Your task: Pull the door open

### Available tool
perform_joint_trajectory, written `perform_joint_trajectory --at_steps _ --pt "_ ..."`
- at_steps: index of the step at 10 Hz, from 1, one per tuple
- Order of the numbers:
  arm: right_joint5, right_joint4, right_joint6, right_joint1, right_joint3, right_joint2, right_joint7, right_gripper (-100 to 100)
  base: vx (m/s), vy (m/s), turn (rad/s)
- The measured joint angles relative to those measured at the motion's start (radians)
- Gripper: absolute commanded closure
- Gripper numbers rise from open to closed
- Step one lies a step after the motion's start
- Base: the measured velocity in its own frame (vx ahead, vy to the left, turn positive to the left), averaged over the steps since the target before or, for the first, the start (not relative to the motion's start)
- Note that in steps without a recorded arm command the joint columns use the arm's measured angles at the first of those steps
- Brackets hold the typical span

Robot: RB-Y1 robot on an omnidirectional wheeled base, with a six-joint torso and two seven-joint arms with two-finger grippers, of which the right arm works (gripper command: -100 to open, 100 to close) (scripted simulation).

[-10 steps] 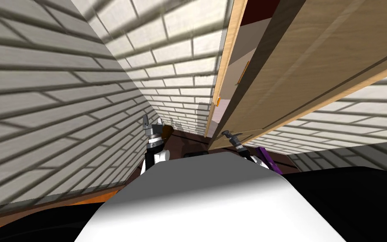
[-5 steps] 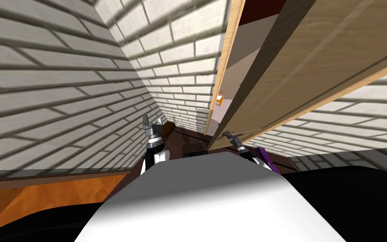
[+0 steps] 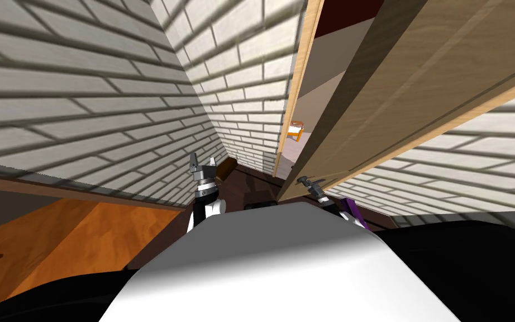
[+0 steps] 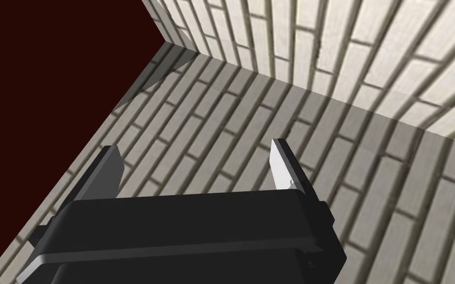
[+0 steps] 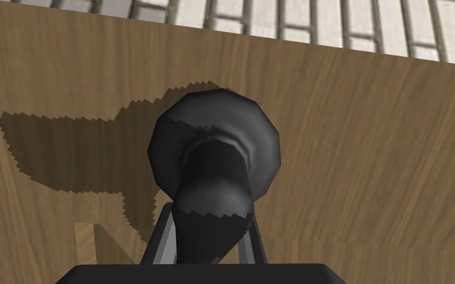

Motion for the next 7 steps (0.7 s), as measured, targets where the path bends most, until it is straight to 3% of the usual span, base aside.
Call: perform_joint_trajectory --at_steps 2,7 --pt "0.002 0.029 -0.029 -0.004 -0.002 -0.007 -0.002 100 -0.162 -0.056 0.118" --pt "0.010 0.038 -0.051 -0.002 -0.003 -0.011 -0.010 100 -0.202 -0.070 0.166"
